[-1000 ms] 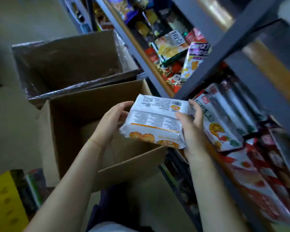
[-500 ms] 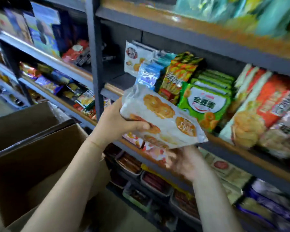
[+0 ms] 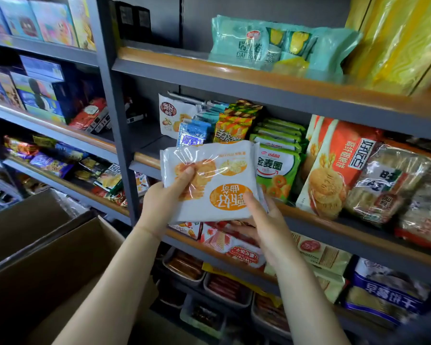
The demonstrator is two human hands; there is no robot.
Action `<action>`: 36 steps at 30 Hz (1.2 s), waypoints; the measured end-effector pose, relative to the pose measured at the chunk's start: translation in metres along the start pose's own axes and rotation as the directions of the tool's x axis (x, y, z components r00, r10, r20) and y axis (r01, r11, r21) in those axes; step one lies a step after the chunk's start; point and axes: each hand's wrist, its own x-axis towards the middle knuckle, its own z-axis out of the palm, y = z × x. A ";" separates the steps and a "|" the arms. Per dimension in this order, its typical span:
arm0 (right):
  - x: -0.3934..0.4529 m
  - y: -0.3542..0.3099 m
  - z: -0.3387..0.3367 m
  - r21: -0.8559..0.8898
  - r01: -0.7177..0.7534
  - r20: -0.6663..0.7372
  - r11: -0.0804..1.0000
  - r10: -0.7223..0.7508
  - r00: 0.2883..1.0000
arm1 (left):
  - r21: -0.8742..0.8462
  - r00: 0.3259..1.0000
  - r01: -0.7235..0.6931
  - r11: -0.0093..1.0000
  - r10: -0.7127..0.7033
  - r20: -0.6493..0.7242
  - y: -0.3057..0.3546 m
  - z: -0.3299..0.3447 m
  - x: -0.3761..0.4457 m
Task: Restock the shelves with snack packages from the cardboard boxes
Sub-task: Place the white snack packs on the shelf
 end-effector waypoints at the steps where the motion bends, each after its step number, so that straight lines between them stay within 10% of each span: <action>1: 0.001 0.002 0.005 0.047 0.013 -0.009 0.999 -0.013 1.000 | -0.022 0.999 0.019 1.000 -0.018 0.027 -0.003 -0.002 0.003; 8: 0.024 -0.010 0.033 0.022 0.180 -0.179 0.983 -0.174 0.968 | 0.185 0.926 -0.365 0.912 0.337 0.168 0.010 -0.052 0.050; 12: 0.041 -0.024 0.062 -0.014 0.178 -0.162 0.984 -0.178 0.971 | -0.030 0.855 -0.130 0.991 0.127 0.502 0.019 -0.047 0.053; 22: 0.078 -0.030 0.090 -0.297 0.086 0.042 0.951 -0.077 0.996 | -0.569 0.993 0.021 0.822 0.047 0.104 0.017 -0.064 0.110; 26: 0.089 -0.019 0.111 -0.127 0.035 -0.053 0.991 -0.042 0.998 | -0.670 0.989 0.050 0.741 0.056 0.136 0.008 -0.070 0.142; 32: 0.115 -0.033 0.148 -0.280 0.229 -0.239 0.932 -0.299 0.924 | -0.451 0.986 0.077 0.889 -0.002 0.165 0.005 -0.064 0.183; 36: 0.145 -0.051 0.170 -0.436 0.236 -0.266 0.868 -0.375 0.888 | -0.170 0.975 -0.219 0.961 0.223 0.008 0.007 -0.075 0.188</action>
